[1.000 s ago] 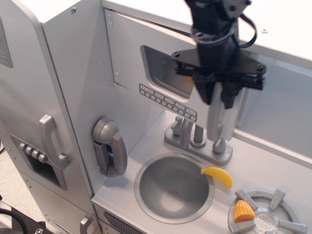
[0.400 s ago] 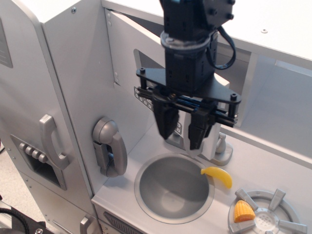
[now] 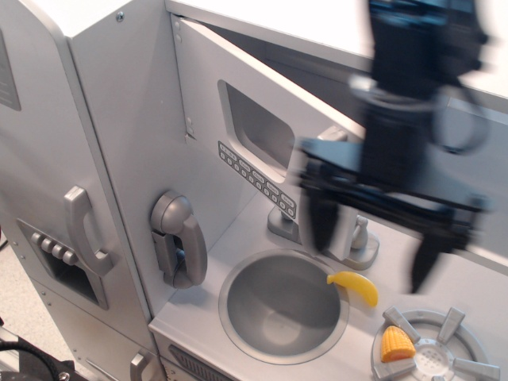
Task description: Open microwave
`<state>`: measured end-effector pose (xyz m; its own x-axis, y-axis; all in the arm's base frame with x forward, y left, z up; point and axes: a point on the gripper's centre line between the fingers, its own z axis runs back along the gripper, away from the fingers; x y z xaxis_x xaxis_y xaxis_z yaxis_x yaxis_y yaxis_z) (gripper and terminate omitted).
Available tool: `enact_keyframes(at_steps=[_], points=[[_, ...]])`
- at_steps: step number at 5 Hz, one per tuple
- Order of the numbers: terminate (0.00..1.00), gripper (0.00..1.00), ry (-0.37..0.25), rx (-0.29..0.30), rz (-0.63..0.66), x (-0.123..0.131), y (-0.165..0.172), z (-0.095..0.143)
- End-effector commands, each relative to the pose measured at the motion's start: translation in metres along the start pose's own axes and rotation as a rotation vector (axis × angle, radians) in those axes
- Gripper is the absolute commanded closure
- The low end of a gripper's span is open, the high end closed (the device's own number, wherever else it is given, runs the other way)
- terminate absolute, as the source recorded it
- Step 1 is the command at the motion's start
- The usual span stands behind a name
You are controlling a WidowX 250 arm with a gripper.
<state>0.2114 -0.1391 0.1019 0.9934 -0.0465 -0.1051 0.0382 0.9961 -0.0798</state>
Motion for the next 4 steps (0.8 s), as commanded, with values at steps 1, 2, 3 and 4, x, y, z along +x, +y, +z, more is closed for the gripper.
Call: enact_keyframes(at_steps=[1, 2, 3, 4], points=[[0.0, 0.0, -0.147, -0.084, -0.011, 0.058, -0.046, 0.021], [0.0, 0.0, -0.246, -0.115, 0.021, 0.089, -0.04, 0.033], [0.0, 0.0, -0.321, -0.086, 0.001, 0.096, -0.018, 0.036], [0.0, 0.0, -0.336, -0.059, -0.036, 0.086, 0.014, 0.037]])
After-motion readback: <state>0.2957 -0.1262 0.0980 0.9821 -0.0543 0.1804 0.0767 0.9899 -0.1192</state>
